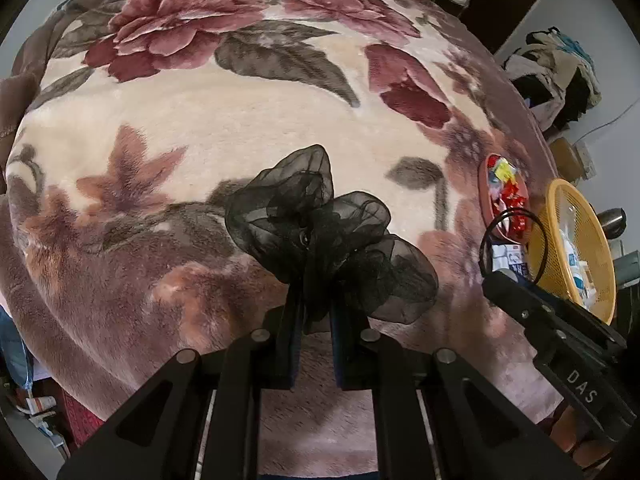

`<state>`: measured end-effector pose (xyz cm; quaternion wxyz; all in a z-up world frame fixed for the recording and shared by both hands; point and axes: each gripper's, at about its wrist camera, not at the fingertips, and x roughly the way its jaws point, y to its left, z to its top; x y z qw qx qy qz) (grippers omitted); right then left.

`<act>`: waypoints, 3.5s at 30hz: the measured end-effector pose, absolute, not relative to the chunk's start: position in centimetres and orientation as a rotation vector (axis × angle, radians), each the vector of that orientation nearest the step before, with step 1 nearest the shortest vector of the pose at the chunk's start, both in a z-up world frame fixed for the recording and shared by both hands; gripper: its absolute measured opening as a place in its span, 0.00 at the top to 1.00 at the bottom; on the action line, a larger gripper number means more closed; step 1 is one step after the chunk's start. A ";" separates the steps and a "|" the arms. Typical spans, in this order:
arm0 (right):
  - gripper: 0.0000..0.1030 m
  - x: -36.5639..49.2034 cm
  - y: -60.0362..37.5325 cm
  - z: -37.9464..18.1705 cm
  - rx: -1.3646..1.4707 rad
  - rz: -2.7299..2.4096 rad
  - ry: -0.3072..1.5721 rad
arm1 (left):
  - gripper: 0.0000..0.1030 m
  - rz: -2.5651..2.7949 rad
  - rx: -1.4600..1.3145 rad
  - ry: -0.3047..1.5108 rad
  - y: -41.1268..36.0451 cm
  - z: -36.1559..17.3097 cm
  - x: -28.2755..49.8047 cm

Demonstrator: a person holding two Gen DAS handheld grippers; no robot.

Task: Organize soft objects
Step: 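Lift the scrunchie and hair tie and carry both over the orange basket, then open both tools to drop the scrunchie and hair tie into the basket, then withdraw both tools from the basket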

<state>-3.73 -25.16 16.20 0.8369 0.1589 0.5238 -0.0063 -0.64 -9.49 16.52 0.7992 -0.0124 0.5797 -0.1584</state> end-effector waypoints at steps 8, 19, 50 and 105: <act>0.76 -6.1 -27.7 18.3 0.361 -0.057 1.052 | 0.90 -0.396 0.016 1.214 -12.9 18.3 -2.3; 0.76 -9.6 -33.2 20.3 0.410 -0.155 0.993 | 0.90 -0.506 0.094 1.180 -20.0 20.3 -4.3; 0.76 -15.0 -45.2 22.0 0.505 -0.296 0.915 | 0.89 -0.647 0.249 1.163 -34.3 21.7 -7.9; 0.00 -21.5 -52.5 20.8 0.616 -0.542 0.885 | 0.01 -0.721 0.275 1.130 -41.5 20.7 -10.8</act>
